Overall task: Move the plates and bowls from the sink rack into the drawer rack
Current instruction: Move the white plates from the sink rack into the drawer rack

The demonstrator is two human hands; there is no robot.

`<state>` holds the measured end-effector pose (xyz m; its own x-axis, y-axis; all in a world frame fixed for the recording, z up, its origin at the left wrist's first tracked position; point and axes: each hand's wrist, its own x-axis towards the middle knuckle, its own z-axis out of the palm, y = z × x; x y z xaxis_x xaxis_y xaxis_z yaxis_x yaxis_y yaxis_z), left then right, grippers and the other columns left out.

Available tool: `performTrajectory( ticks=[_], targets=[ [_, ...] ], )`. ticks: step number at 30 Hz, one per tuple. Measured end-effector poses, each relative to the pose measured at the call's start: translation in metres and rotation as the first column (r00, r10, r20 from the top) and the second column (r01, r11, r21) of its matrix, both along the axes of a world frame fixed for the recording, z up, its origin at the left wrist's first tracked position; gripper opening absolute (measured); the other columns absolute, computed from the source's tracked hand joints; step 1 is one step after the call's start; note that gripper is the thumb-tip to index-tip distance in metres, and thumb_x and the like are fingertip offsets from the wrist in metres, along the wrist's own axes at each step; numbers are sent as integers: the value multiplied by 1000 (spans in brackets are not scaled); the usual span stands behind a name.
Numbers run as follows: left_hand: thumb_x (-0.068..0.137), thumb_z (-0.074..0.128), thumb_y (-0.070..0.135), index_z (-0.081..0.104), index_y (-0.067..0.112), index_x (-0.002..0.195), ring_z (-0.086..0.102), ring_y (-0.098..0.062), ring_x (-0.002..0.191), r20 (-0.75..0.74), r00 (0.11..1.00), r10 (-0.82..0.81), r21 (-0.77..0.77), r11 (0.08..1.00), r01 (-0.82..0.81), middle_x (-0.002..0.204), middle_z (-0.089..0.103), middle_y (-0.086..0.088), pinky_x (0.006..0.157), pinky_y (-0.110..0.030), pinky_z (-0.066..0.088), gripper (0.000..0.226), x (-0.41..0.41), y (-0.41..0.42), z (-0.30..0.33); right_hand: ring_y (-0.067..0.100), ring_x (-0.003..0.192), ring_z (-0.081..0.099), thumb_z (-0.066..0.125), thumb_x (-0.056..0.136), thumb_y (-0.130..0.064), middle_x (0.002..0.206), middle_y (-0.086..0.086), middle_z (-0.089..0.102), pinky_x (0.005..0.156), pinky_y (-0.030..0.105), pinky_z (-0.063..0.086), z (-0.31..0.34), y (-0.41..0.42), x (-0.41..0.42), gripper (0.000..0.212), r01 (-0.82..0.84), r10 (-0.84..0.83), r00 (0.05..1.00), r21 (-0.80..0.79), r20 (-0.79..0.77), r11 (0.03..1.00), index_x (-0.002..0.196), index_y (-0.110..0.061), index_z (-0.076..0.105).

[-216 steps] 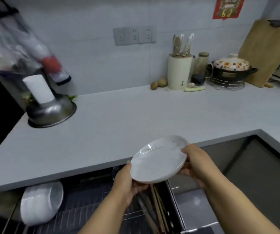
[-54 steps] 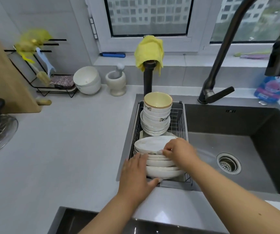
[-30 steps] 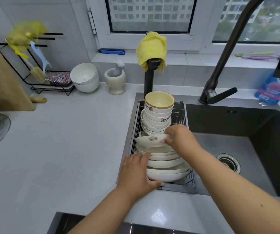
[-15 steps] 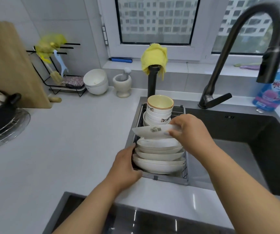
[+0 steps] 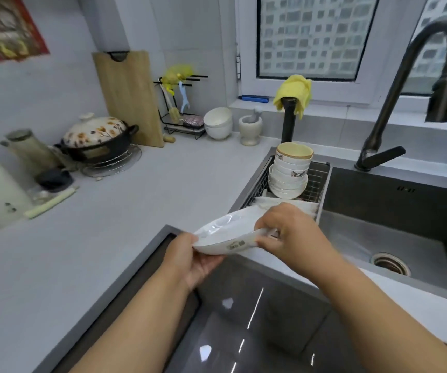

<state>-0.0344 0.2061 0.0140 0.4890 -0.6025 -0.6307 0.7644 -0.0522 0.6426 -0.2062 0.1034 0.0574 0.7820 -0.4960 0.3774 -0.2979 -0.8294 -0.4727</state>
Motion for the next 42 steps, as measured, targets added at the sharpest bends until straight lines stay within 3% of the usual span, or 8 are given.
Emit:
performTrajectory(
  ticks=[6,11,17,19,28,32,37,42],
  targets=[
    [89,33,-6,58,2,102,67,-29,80,89,969,232,25,972,-235,87,71,-17,49,-35,58,29,-40,103,-2,-5,87,50,66,85,-34,85,-13,59,71,5,34,-22,70,-5,15,-26,-3,994,260,110,965,84,-20,70],
    [94,41,0,60,7,88,69,-22,59,145,912,384,41,919,-393,61,71,-6,48,-34,58,22,-59,187,1,13,97,54,63,85,-38,101,-5,55,85,28,44,-33,122,13,26,66,-75,997,458,2,886,109,-28,58],
    [97,44,8,59,6,87,61,-24,72,95,782,616,71,779,-623,56,69,-5,48,-31,56,18,-67,285,-14,24,67,66,55,93,-30,71,8,69,72,40,58,-33,211,41,25,-68,206,978,991,44,113,105,-8,59],
    [98,44,9,60,5,86,61,-26,71,109,743,660,90,738,-668,56,69,-6,47,-31,55,19,-72,323,-19,26,67,67,53,94,-22,72,10,69,68,39,56,-33,247,52,18,-91,250,965,995,79,35,106,-9,56],
    [99,47,21,62,11,88,66,-30,79,285,656,698,286,592,-754,62,72,2,79,-47,56,21,-98,506,-55,29,63,66,48,90,-11,83,15,64,55,36,56,-48,411,95,18,-121,520,854,980,21,160,105,-12,58],
    [101,41,33,57,14,87,58,-26,75,448,623,641,443,446,-778,79,63,-7,69,-38,51,29,-113,613,-82,24,56,65,48,88,-11,86,17,65,50,31,53,-71,501,104,20,-113,628,776,970,-50,217,104,-11,60],
    [100,38,32,53,13,86,49,-20,77,616,684,390,608,316,-728,78,54,-3,70,-32,36,28,-140,727,-110,24,60,64,48,86,-11,84,14,65,54,36,57,-112,612,115,22,-118,728,666,940,-165,321,105,-9,60],
    [98,38,43,54,20,124,53,-27,115,551,825,122,786,258,-563,126,58,-7,94,-36,43,38,-159,813,-132,28,68,64,46,86,-7,89,17,63,50,33,55,-150,704,127,21,-126,768,580,901,-272,414,103,-5,59]
  ],
)
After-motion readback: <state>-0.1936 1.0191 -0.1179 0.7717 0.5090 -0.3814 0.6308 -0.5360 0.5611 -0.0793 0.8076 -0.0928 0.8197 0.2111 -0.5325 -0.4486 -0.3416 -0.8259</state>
